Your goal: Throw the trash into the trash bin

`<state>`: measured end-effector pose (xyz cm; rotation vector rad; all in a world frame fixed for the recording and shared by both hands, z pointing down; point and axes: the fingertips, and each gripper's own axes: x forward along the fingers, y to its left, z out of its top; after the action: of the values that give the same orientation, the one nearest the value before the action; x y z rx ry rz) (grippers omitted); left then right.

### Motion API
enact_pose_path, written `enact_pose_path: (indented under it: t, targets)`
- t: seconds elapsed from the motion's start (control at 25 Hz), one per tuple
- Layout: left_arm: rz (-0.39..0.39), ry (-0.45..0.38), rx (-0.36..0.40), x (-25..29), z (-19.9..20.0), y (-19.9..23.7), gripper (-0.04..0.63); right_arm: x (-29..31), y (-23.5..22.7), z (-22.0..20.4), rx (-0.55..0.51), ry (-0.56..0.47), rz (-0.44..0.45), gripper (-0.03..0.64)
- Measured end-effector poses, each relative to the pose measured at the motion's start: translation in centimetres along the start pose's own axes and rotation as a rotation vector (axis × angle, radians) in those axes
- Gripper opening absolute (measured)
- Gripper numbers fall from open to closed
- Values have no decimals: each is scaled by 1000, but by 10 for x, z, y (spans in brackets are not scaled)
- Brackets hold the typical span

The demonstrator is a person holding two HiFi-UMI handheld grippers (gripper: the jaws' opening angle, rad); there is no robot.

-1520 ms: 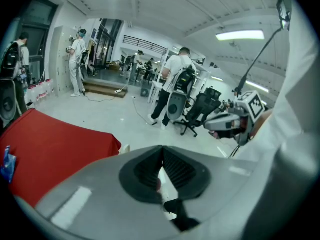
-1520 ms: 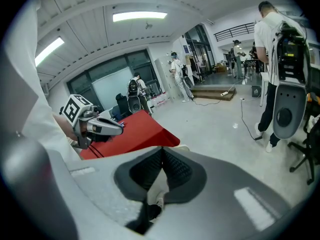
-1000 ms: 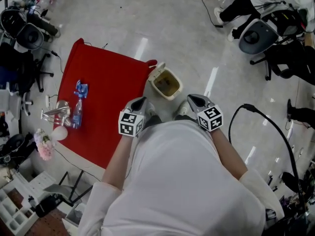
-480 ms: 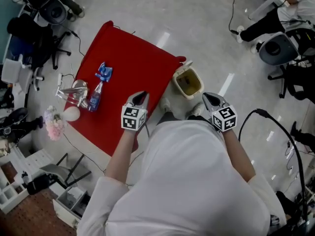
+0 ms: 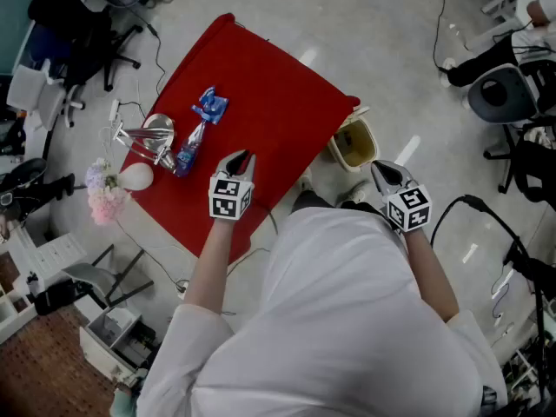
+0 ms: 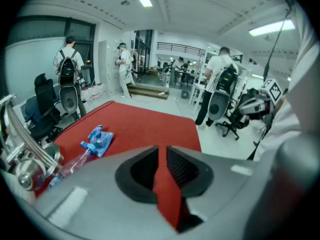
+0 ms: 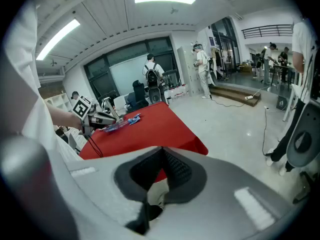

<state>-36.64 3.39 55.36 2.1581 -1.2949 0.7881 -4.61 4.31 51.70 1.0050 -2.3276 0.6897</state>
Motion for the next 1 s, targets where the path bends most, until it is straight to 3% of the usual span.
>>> enact_pose_path:
  t: [0.2,0.32,0.48,0.64,0.88,1.0]
  targets:
    - [71,44,36,-10,-21,39,79,19,16,6,-23,21,26,0]
    - [136,109,70,-13,-37,69,134,32,26,7,-32,32,38,0]
    - [243,214,168,-10,-54,107,201,41,38,8,-44,43,44,0]
    - [291,320,258,4,-65,139,240,45,43,8,-40,49,36,0]
    - [302,440,294,37,-78,164,269,46,39,7,-23,50,4,0]
    - [329,519,263,53,-88,177,287,48,39,9,-13,49,-6,0]
